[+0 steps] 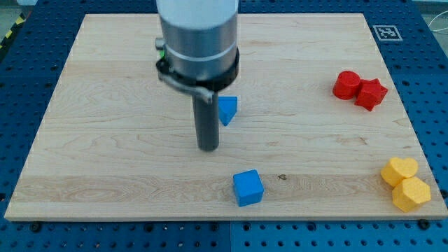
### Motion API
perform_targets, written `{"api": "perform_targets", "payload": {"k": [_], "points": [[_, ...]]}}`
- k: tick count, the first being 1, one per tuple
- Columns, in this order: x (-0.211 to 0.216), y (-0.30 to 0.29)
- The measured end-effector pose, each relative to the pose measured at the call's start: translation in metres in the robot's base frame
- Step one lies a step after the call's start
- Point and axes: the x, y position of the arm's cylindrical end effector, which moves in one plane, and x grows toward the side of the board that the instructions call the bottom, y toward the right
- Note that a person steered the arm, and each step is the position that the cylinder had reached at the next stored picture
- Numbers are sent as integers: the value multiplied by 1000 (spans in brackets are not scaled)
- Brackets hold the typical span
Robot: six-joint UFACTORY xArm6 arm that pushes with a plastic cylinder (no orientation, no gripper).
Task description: Push the blue cube slightly right and up
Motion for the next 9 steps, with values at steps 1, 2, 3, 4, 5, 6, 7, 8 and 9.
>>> {"api": "perform_targets", "payload": {"k": [1, 2, 3, 4, 5, 6, 7, 8, 9], "points": [[42, 0], [70, 1], [75, 20], [75, 45], [67, 63], [39, 64], [30, 64], [30, 64], [16, 66]]}}
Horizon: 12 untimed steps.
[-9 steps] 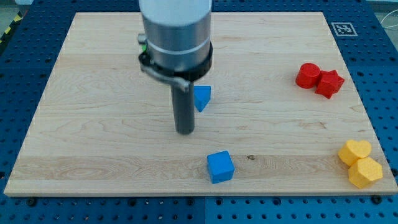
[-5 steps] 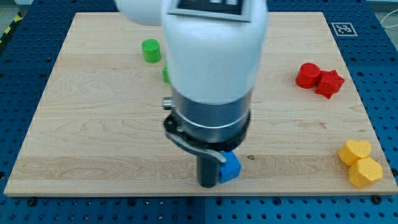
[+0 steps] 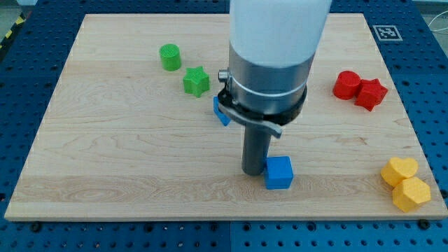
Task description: Push the blue cube slightly right and up
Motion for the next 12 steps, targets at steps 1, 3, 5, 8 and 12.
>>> {"api": "perform_targets", "payload": {"k": [1, 3, 5, 8, 12], "points": [[0, 0], [62, 0], [50, 37], [16, 33], [-17, 27]]}}
